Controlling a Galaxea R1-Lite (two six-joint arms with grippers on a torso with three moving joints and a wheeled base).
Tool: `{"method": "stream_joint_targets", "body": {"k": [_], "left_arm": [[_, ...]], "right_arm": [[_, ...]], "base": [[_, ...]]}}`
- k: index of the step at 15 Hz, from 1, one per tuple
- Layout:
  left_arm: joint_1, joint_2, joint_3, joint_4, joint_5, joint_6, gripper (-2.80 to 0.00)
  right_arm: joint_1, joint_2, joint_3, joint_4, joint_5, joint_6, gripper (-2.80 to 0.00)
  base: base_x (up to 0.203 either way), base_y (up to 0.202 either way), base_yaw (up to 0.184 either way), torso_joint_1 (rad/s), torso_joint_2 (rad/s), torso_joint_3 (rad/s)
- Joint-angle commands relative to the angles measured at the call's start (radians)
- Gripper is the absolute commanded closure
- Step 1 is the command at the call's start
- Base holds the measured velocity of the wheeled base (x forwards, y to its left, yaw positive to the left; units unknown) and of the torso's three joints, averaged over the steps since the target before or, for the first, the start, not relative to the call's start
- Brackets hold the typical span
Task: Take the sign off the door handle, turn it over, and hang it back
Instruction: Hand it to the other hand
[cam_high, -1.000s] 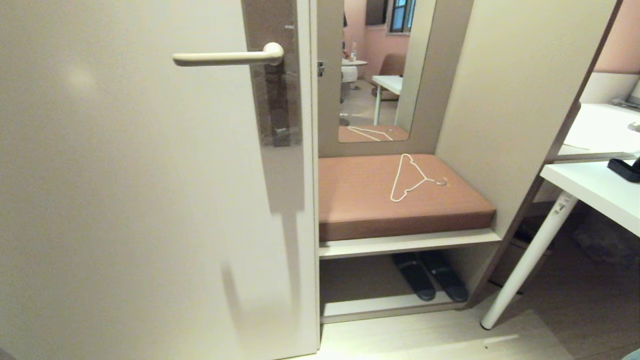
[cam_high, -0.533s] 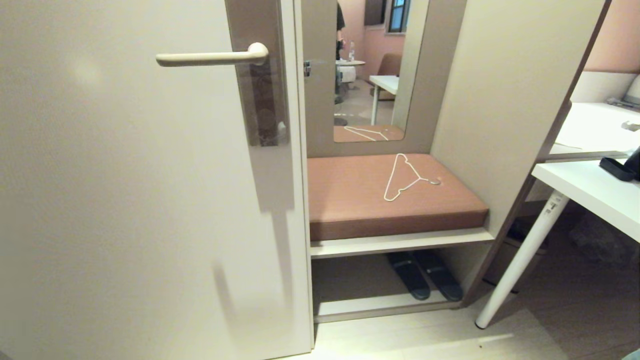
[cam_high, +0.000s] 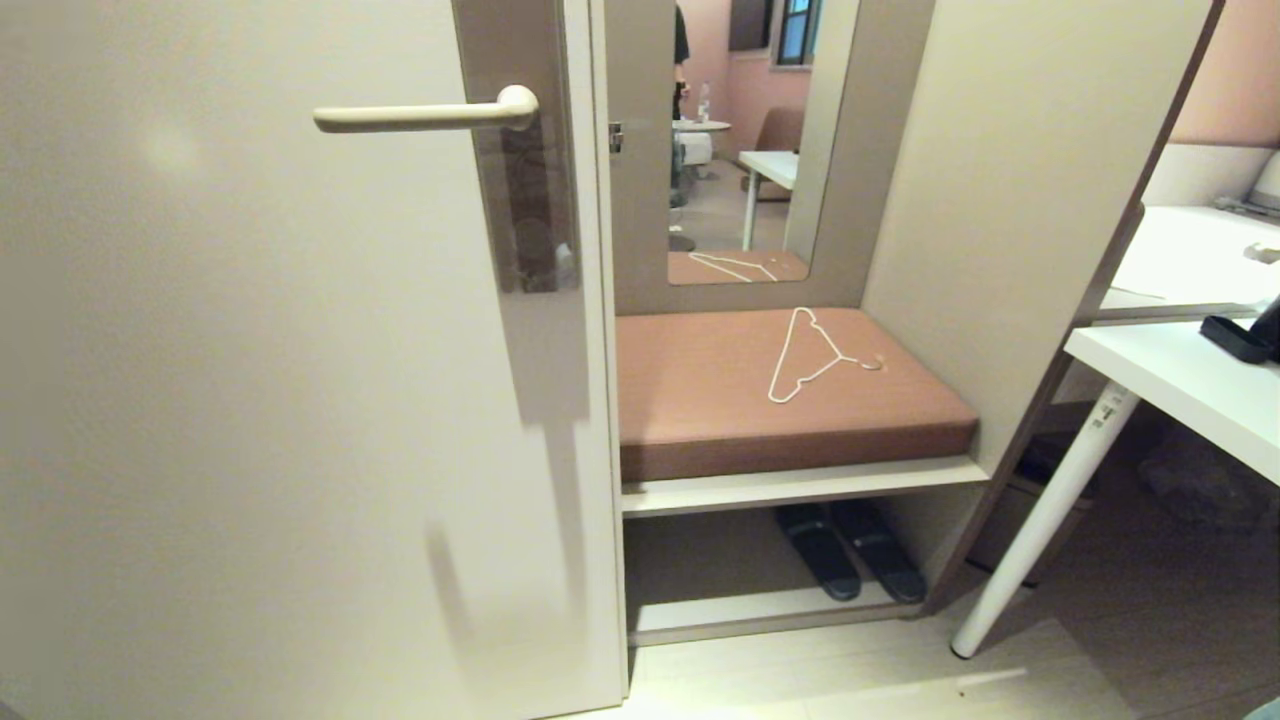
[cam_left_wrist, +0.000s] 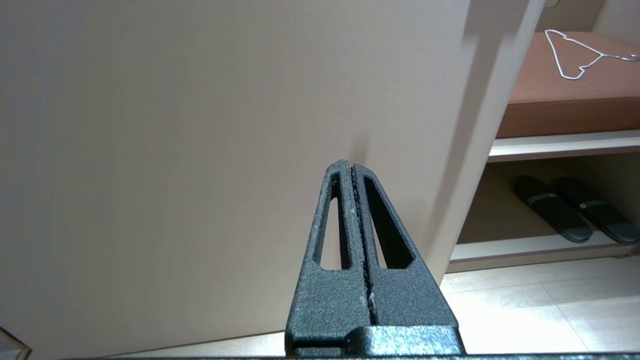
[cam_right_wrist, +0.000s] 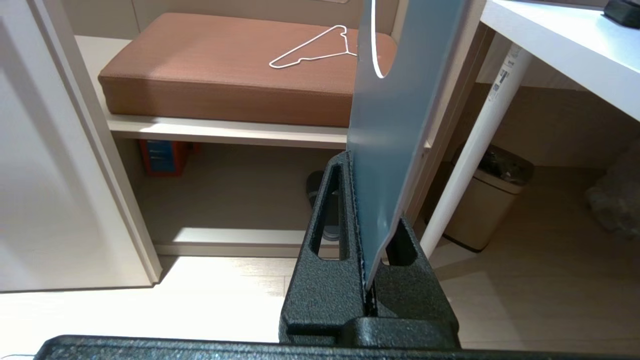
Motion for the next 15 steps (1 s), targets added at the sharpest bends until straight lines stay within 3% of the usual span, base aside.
{"method": "stream_joint_targets", "body": {"k": [1,9,15], "left_arm": [[0.0,0.0,0.0,0.0,0.0,0.0,0.0],[0.0,0.0,-0.001,0.001,0.0,0.0,0.0],[0.0,0.0,0.001,-0.001,0.0,0.009,0.0]], "right_arm": [[0.0,0.001,0.0,-0.001,0.001,-0.002,0.0],[0.0,0.028,-0.027,0.007,-0.001,0.009,0.0],[0.0,0.328,-0.253,-0.003,0.001,0.02,0.0]], "base": [[0.0,0.0,0.0,0.0,0.0,0.0],[0.0,0.0,0.0,0.0,0.0,0.0],[0.0,0.0,0.0,0.0,0.0,0.0]]}}
